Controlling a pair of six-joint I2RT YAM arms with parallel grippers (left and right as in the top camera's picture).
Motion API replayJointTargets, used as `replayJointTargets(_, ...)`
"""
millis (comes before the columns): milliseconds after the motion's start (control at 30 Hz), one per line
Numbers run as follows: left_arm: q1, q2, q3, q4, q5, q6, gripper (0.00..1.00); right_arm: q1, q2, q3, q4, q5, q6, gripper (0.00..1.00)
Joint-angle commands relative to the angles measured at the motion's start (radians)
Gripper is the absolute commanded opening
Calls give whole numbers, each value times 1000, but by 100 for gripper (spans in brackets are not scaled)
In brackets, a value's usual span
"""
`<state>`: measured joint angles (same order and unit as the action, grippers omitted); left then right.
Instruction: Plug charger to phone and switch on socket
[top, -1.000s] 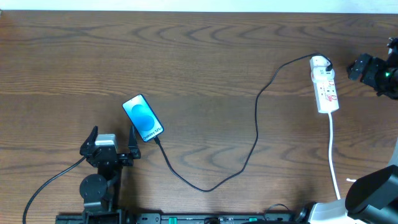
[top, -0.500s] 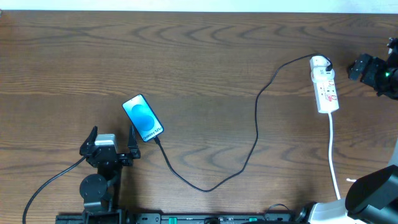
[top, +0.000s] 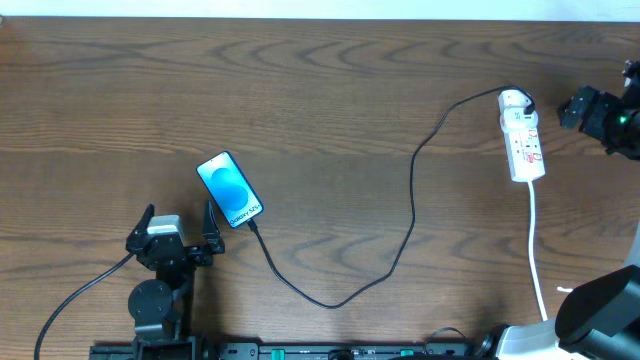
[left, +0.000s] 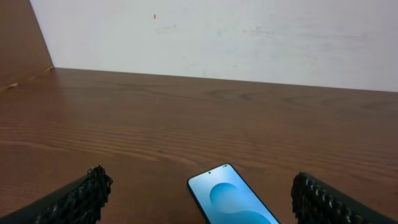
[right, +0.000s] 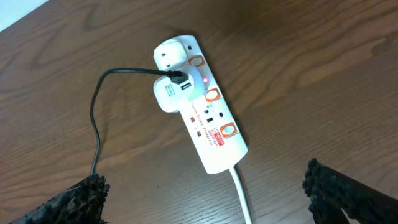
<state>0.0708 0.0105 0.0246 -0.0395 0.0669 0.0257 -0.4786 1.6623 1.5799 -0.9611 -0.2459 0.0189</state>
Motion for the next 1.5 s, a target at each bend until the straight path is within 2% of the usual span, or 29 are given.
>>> replayJointTargets(0,-2,-6,-21,-31,-15,-9,95,2,0,3,-1,1,10,99)
replayJointTargets(1467,-2,-6,-21,-31,-15,-9,95,2,0,3,-1,34,10,99)
